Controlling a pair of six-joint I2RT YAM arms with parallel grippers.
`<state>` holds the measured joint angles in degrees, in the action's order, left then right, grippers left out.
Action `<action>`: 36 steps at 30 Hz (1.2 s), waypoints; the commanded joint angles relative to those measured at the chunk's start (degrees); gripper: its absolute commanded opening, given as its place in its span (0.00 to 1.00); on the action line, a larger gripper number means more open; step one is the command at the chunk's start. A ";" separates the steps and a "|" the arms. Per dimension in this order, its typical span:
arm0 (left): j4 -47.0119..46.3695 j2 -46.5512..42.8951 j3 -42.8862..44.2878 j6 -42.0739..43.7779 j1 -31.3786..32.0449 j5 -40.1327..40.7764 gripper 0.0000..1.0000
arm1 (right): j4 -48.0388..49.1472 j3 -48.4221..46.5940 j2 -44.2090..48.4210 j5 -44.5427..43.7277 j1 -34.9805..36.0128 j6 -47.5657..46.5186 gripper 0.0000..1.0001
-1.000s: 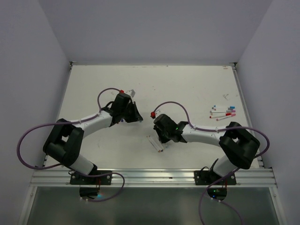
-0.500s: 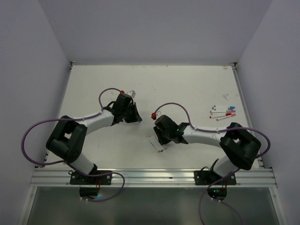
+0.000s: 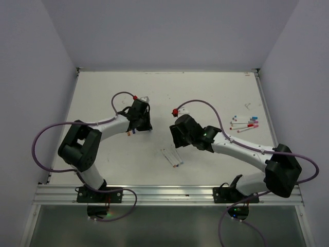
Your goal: Open the pen caps
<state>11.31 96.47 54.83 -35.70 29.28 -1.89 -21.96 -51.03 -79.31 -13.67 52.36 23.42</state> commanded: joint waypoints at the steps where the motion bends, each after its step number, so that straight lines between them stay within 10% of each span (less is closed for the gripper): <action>1: 2.66 2.05 3.97 3.62 0.08 5.66 0.00 | -7.48 -5.66 2.84 -3.21 -4.70 2.67 0.55; 8: 6.26 5.05 7.31 6.78 0.08 10.85 0.00 | -10.03 -3.91 9.08 -0.13 -11.13 3.12 0.55; 23: 6.80 4.53 7.05 7.84 0.08 14.37 0.34 | -11.61 -1.09 14.97 0.05 -14.83 1.80 0.55; 36: 6.63 -15.66 10.57 5.30 1.22 -1.97 0.37 | -10.30 -0.30 4.08 0.75 -34.15 12.35 0.59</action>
<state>19.84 88.49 63.44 -29.23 29.76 2.00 -32.88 -51.68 -73.65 -13.37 21.98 31.66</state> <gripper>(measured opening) 0.369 0.594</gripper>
